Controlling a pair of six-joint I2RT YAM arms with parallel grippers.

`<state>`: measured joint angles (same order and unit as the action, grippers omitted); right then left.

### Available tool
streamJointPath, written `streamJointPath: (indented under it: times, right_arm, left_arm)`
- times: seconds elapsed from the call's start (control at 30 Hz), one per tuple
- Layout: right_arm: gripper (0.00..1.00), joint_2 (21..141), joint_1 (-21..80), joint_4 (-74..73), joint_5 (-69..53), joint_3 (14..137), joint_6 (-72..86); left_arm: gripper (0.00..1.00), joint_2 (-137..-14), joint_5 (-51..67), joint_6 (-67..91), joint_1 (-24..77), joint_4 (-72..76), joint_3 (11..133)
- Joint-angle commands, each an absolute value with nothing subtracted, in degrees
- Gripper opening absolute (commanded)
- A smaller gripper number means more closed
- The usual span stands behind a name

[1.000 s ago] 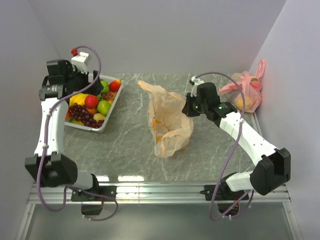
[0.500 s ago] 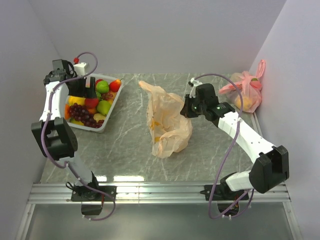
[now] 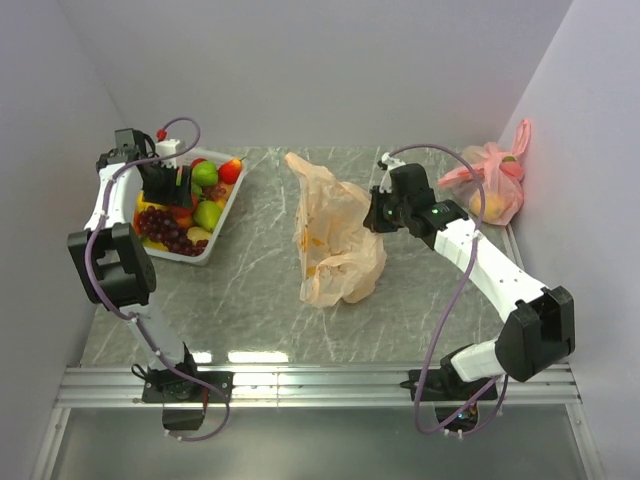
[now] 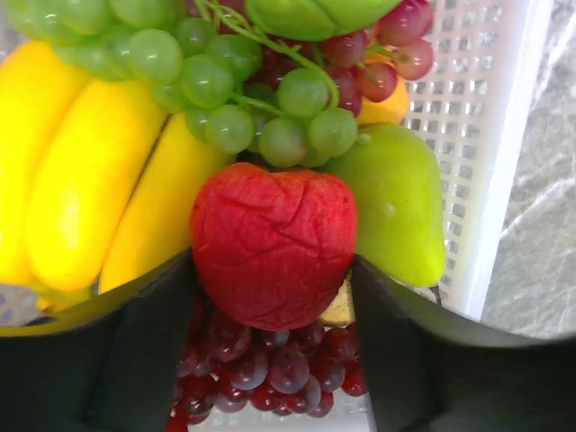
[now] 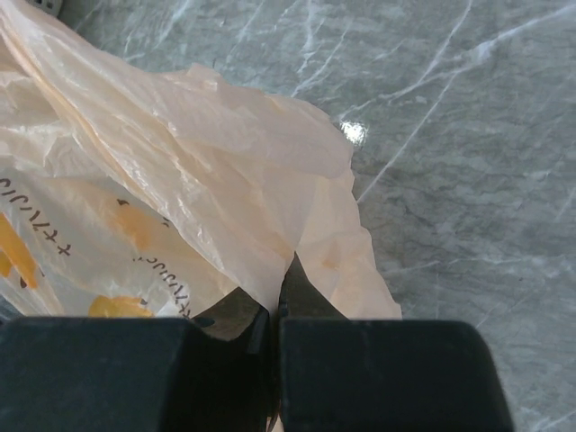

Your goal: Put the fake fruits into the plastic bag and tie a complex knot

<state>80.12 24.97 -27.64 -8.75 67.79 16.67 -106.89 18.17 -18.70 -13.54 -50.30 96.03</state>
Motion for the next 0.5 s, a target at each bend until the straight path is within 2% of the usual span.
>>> streamJointPath:
  times: [0.0, 0.1, 0.27, 0.4, 0.47]
  right_arm:
    - [0.0, 79.72, 25.22, -28.39, -7.2, 70.58, 16.79]
    - [0.0, 78.67, 25.23, -27.17, -8.52, 69.26, 17.84]
    - [0.0, 78.83, 25.22, -25.66, -11.95, 68.03, 19.51]
    - [0.0, 79.45, 25.22, -24.88, -13.97, 68.38, 20.12]
    - [0.0, 79.45, 25.31, -24.09, -15.46, 68.12, 20.92]
  left_arm:
    - [0.67, -107.49, 20.38, -18.11, -13.36, -50.36, 97.73]
    - [0.58, -105.92, 21.18, -15.48, -13.45, -49.58, 100.28]
    - [0.56, -102.05, 23.73, -13.28, -13.27, -49.66, 104.67]
    - [0.59, -96.87, 29.69, -11.69, -12.48, -50.8, 105.56]
    - [0.57, -94.58, 31.46, -11.17, -9.07, -51.42, 104.16]
